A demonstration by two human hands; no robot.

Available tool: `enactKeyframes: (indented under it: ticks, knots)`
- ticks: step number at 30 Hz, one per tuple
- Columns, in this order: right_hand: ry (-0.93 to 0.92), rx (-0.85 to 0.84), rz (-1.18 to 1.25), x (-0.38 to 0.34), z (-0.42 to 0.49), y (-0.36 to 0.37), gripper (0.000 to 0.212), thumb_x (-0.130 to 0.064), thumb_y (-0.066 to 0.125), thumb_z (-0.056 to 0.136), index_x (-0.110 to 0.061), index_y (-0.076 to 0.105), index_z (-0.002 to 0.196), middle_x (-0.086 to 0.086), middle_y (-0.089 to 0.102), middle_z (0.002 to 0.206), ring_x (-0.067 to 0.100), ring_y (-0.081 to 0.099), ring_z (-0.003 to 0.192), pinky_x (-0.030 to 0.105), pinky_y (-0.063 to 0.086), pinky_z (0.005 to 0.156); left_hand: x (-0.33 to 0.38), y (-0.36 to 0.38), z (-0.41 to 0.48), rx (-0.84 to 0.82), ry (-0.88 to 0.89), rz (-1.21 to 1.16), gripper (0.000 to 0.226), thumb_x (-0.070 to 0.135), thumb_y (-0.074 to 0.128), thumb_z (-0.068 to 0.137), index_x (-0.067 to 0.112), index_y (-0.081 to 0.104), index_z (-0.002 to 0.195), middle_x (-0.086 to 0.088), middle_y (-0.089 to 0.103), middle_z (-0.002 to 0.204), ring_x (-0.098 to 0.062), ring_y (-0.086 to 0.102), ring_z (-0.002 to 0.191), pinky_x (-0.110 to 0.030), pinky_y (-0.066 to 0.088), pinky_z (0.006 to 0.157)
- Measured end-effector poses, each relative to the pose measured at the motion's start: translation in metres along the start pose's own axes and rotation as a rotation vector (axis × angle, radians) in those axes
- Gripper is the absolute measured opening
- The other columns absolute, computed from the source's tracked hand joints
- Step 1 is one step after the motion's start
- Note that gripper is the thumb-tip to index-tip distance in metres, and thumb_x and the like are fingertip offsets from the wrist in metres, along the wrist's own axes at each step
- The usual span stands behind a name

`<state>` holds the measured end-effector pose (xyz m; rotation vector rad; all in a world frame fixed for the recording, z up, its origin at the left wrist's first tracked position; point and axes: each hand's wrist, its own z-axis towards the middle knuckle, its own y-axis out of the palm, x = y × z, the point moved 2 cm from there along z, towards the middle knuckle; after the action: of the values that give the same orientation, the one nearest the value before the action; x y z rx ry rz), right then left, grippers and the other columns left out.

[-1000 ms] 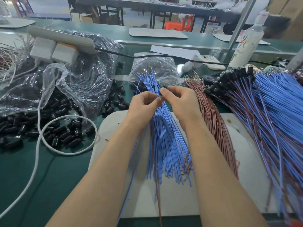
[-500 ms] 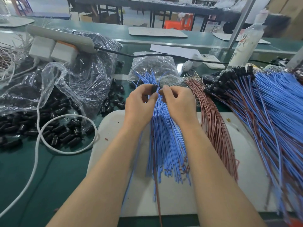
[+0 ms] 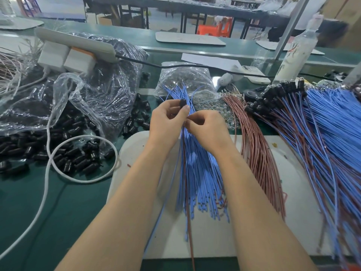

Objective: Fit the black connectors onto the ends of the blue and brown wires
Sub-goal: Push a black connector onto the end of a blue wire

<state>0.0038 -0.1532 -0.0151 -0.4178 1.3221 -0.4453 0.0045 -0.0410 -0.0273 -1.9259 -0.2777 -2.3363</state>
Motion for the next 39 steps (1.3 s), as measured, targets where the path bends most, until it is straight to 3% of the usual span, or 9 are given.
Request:
enactKeyframes:
  ticks: [5, 10, 13, 15, 20, 23, 27, 32, 39]
  knots:
    - [0.001, 0.033, -0.075, 0.003, 0.001, 0.003, 0.015, -0.022, 0.065, 0.086, -0.009, 0.072, 0.084, -0.001, 0.066, 0.074, 0.012, 0.059, 0.072, 0.018, 0.040, 0.059, 0.003, 0.000, -0.002, 0.007, 0.054, 0.077, 0.020, 0.009, 0.064, 0.088, 0.029, 0.060, 0.089, 0.001, 0.067, 0.083, -0.010, 0.062, 0.073, -0.024, 0.052, 0.074]
    - [-0.016, 0.080, -0.109, 0.003, 0.002, 0.002, 0.016, -0.021, 0.067, 0.086, -0.007, 0.072, 0.085, 0.005, 0.070, 0.079, 0.015, 0.060, 0.073, 0.016, 0.037, 0.059, 0.007, 0.003, -0.003, -0.031, 0.087, 0.109, 0.016, 0.006, 0.064, 0.088, 0.021, 0.060, 0.092, 0.006, 0.066, 0.081, -0.001, 0.061, 0.071, -0.017, 0.050, 0.073]
    - [-0.034, 0.112, -0.099, 0.001, 0.000, 0.001, 0.016, -0.021, 0.065, 0.087, -0.006, 0.072, 0.084, 0.007, 0.071, 0.080, 0.020, 0.064, 0.077, 0.025, 0.046, 0.069, 0.009, 0.004, -0.005, -0.066, 0.111, 0.105, 0.017, 0.002, 0.063, 0.087, 0.017, 0.060, 0.093, 0.005, 0.066, 0.082, -0.002, 0.062, 0.074, -0.013, 0.049, 0.072]
    - [-0.046, 0.122, -0.101, 0.001, 0.000, -0.001, 0.017, -0.019, 0.063, 0.087, -0.004, 0.071, 0.083, 0.008, 0.070, 0.077, 0.023, 0.063, 0.076, 0.026, 0.046, 0.068, 0.010, 0.004, -0.007, -0.090, 0.124, 0.104, 0.016, 0.000, 0.063, 0.086, 0.014, 0.060, 0.094, 0.001, 0.067, 0.085, -0.008, 0.064, 0.081, -0.017, 0.051, 0.078]
    - [-0.060, 0.138, -0.118, 0.002, -0.001, -0.003, 0.009, -0.012, 0.063, 0.086, -0.006, 0.069, 0.083, 0.004, 0.066, 0.075, 0.017, 0.058, 0.071, 0.014, 0.038, 0.057, 0.012, 0.006, -0.009, -0.139, 0.142, 0.080, 0.021, -0.006, 0.061, 0.084, 0.013, 0.060, 0.089, -0.008, 0.068, 0.091, -0.019, 0.066, 0.087, -0.027, 0.053, 0.084]
    - [-0.074, 0.149, -0.134, 0.002, -0.001, -0.003, 0.009, -0.007, 0.061, 0.085, -0.004, 0.069, 0.086, 0.005, 0.064, 0.076, 0.018, 0.058, 0.073, 0.020, 0.038, 0.061, 0.012, 0.007, -0.010, -0.148, 0.144, 0.086, 0.019, -0.007, 0.061, 0.084, 0.011, 0.061, 0.090, -0.013, 0.068, 0.093, -0.025, 0.066, 0.090, -0.030, 0.054, 0.084]
    - [-0.089, 0.158, -0.142, 0.003, -0.001, -0.004, 0.009, -0.004, 0.059, 0.085, -0.003, 0.068, 0.085, 0.004, 0.062, 0.074, 0.018, 0.056, 0.070, 0.018, 0.035, 0.059, 0.012, 0.008, -0.012, -0.148, 0.154, 0.093, 0.022, -0.006, 0.062, 0.082, 0.015, 0.060, 0.086, -0.009, 0.068, 0.088, -0.023, 0.066, 0.087, -0.031, 0.054, 0.084]
    - [-0.107, 0.173, -0.152, 0.002, -0.002, -0.005, 0.018, -0.003, 0.057, 0.085, -0.014, 0.058, 0.071, -0.006, 0.050, 0.060, 0.002, 0.045, 0.055, 0.007, 0.034, 0.052, 0.012, 0.010, -0.014, -0.148, 0.174, 0.100, 0.022, -0.007, 0.062, 0.082, 0.014, 0.062, 0.086, -0.009, 0.069, 0.087, -0.026, 0.066, 0.087, -0.034, 0.055, 0.085]
    - [-0.115, 0.185, -0.162, 0.002, -0.003, -0.005, 0.020, -0.001, 0.057, 0.083, -0.016, 0.054, 0.069, -0.010, 0.046, 0.058, 0.001, 0.042, 0.054, 0.007, 0.034, 0.052, 0.013, 0.010, -0.016, -0.147, 0.199, 0.118, 0.026, -0.008, 0.061, 0.080, 0.017, 0.063, 0.084, -0.003, 0.068, 0.084, -0.023, 0.066, 0.085, -0.031, 0.054, 0.083]
